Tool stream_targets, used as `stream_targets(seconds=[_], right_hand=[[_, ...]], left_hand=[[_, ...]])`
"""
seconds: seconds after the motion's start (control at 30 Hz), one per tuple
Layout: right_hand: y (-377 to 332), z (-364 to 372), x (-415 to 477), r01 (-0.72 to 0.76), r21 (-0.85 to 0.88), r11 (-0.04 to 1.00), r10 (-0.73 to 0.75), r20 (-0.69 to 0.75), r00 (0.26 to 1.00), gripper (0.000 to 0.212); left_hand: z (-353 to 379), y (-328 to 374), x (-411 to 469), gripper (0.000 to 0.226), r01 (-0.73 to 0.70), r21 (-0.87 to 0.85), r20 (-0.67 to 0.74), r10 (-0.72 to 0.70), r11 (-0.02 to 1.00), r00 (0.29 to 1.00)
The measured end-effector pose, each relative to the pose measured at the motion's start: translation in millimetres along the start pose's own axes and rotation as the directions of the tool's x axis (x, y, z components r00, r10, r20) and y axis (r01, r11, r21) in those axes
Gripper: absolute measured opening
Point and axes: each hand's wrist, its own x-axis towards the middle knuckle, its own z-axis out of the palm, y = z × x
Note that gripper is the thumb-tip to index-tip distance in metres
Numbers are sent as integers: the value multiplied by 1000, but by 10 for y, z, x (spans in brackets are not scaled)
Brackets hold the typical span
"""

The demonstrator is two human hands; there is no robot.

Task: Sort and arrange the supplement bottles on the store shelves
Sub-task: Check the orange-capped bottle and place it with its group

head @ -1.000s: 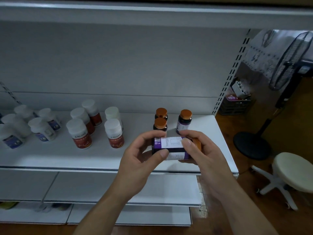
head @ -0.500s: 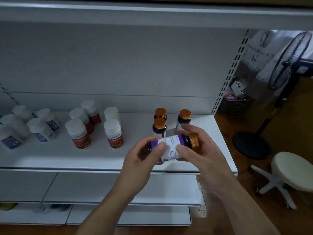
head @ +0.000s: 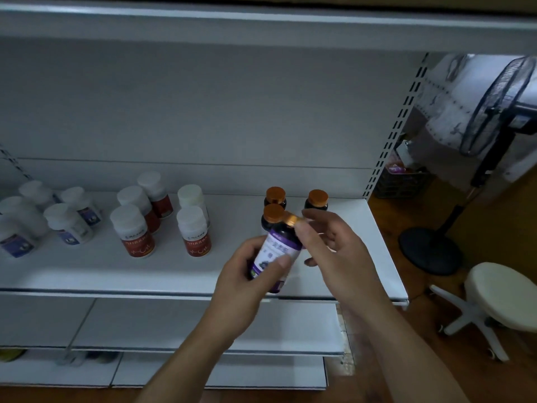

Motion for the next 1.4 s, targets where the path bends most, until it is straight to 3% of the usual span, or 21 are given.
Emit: stream_targets(seconds=[0.1,0.17,0.33,0.43,0.53,0.77,1.0,1.4], right_hand=[[186,3,156,-22,-4,1000,21,-119,993,22],[339,-3,261,-37,7,999,37,-224,974,15],[688,17,532,-85,-30,996,69,-347,935,36],[891,41,770,-176,-154,972,122,-307,944,63],[1004,60,959,-186,-212,959,131,-252,959,71],[1031,55,1089,-129,-194,972,89,-199,976,40],[979,-15,815,-207,-173,963,160,-251,955,49],[857,-72,380,-181,-83,980,159,-221,962,42]], left_hand=[[-47,-114,25,44,121,-215,1,-124,969,992],[-83,-172,37,47,132,-271,-9,-140,953,990],[-146,-286,89,52,127,-248,-56,-145,960,988],[-177,-365,139,60,130,-209,-83,-150,969,985],[-202,-430,193,59,130,-167,-132,-153,977,979],[-238,-536,388,50,107,-42,-222,-114,993,968],[-223,-655,763,47,114,20,-299,-103,993,949],[-231,-649,1244,51,163,172,-168,-134,972,977]])
